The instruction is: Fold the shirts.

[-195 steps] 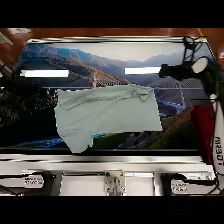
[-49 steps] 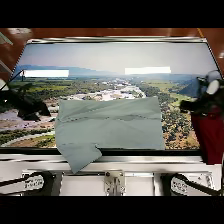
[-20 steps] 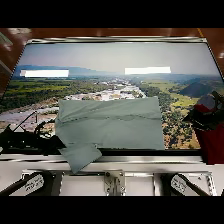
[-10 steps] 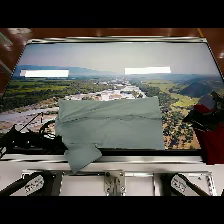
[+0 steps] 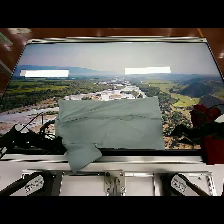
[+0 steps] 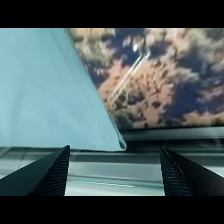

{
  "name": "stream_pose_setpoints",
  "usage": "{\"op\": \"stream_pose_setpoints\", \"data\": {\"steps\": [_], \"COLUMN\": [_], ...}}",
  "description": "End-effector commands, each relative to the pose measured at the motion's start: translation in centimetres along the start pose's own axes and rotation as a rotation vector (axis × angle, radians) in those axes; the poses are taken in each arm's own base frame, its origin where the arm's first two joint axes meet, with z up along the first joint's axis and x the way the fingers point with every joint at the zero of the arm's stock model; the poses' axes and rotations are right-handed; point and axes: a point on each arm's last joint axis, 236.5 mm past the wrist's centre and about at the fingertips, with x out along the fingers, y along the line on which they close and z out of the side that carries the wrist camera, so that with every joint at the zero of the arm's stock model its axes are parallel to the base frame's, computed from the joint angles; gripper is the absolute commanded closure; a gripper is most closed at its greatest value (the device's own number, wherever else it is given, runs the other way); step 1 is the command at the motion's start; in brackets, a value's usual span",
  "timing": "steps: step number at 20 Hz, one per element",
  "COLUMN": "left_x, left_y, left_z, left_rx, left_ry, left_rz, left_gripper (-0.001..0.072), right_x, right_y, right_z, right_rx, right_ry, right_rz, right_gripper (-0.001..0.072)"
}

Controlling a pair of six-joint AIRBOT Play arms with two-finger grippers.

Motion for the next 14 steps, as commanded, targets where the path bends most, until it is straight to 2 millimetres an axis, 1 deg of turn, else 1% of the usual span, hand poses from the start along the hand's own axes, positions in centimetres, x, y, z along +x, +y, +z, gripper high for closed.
{"op": "stream_pose_setpoints", "data": {"steps": [1,4,6,10,11,12,14], "left_x": [0.0,0.0,0.0,0.0,0.0,0.0,0.0], "left_y": [0.3,0.3,0.3,0.4,0.4,0.4,0.5], "left_z": [-0.2,-0.2,-0.2,-0.1,0.0,0.1,0.2], "left_rx": [0.008,0.008,0.008,0.007,0.003,-0.003,-0.003], "left_ry": [0.01,0.01,0.01,0.006,0.001,-0.005,-0.01], "left_rz": [0.015,0.015,0.015,0.016,0.017,0.019,0.02], "left_gripper": [0.0675,0.0674,0.0675,0.0675,0.0675,0.0675,0.0675], "right_x": [3.1,4.0,4.6,5.5,5.7,5.8,5.9], "right_y": [0.2,1.7,1.4,1.8,1.7,1.9,2.4], "right_z": [-2.8,-2.1,-2.4,-3.1,-3.2,-3.1,-2.7], "right_rx": [0.031,0.086,0.099,0.126,0.131,0.14,0.15], "right_ry": [0.063,0.015,0.014,0.022,0.019,0.013,-0.002], "right_rz": [0.048,0.122,0.119,0.145,0.144,0.153,0.18], "right_gripper": [0.0032,0.0034,0.0033,0.0035,0.0084,0.0157,0.0159]}}
